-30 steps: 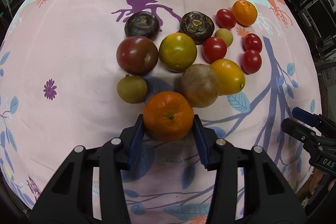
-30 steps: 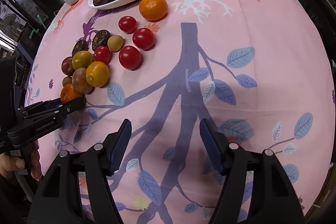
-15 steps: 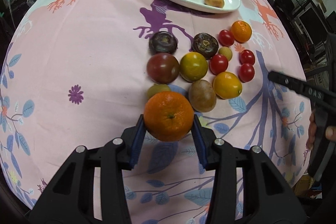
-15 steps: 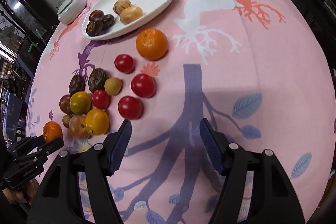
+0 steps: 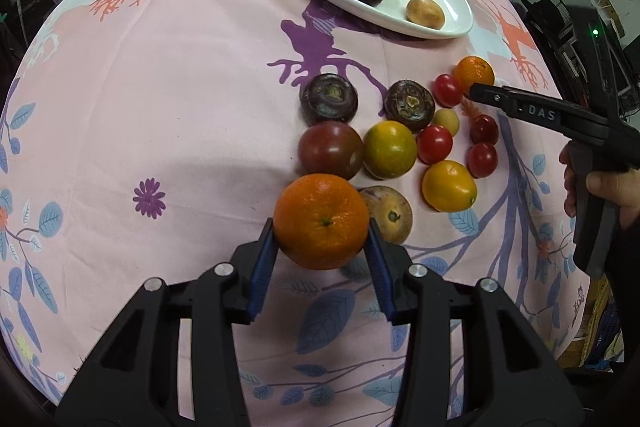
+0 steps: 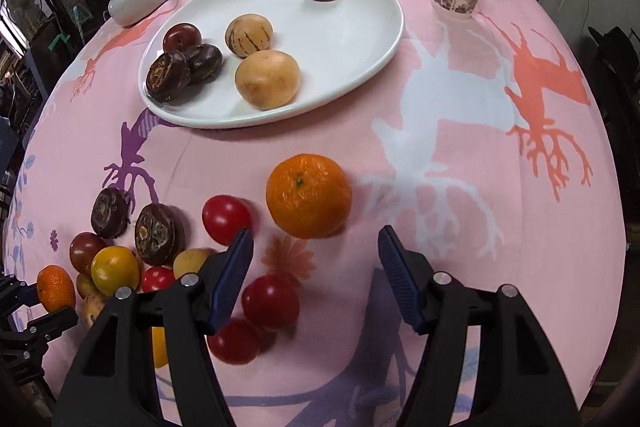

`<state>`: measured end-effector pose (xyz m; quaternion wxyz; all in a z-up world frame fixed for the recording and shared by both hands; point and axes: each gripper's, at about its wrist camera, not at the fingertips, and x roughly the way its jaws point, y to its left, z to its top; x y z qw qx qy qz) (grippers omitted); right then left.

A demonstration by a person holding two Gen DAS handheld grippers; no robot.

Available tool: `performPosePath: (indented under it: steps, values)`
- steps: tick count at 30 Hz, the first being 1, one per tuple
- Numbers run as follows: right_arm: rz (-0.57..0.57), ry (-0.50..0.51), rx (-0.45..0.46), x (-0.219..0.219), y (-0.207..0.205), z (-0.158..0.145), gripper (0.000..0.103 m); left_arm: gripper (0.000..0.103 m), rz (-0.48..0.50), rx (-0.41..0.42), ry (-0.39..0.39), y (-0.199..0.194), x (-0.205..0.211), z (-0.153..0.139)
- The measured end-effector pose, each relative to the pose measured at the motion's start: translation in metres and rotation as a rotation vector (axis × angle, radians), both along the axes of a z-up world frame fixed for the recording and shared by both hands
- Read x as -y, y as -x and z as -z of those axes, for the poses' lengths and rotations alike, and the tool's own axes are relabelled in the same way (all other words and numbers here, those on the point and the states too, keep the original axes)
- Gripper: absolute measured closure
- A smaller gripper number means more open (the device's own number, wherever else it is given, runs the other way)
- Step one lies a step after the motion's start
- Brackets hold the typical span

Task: Organize fruits
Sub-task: 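Lift the mandarin with left tool while right tool grasps a second mandarin, then carry both mandarins over the white plate and open both tools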

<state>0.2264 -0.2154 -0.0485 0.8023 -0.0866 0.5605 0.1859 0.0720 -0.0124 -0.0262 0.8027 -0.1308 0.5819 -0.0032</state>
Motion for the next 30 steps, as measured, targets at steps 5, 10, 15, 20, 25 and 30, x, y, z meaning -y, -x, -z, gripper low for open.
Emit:
performPosePath:
  steps: [5, 10, 15, 20, 25, 30]
  values:
    - [-0.075, 0.023, 0.0, -0.011, -0.01, 0.007, 0.054, 0.059, -0.018, -0.008, 0.011, -0.001, -0.004, 0.004]
    - [-0.084, 0.035, 0.009, -0.016, -0.011, 0.006, 0.058, 0.059, -0.024, -0.007, 0.013, -0.002, -0.005, 0.004]
    - [-0.013, -0.011, -0.001, 0.002, -0.007, -0.002, 0.058, 0.059, -0.027, 0.007, 0.003, -0.001, -0.005, 0.0]
    - [0.044, -0.065, -0.007, 0.028, 0.006, -0.018, 0.058, 0.059, -0.021, 0.015, 0.0, 0.0, -0.003, -0.005]
    - [0.052, -0.083, 0.004, 0.04, 0.025, -0.03, 0.058, 0.059, -0.006, 0.032, -0.005, -0.001, 0.0, -0.014]
    - [0.06, -0.107, 0.035, 0.044, 0.031, -0.044, 0.058, 0.059, 0.022, 0.059, -0.013, -0.006, 0.006, -0.024]
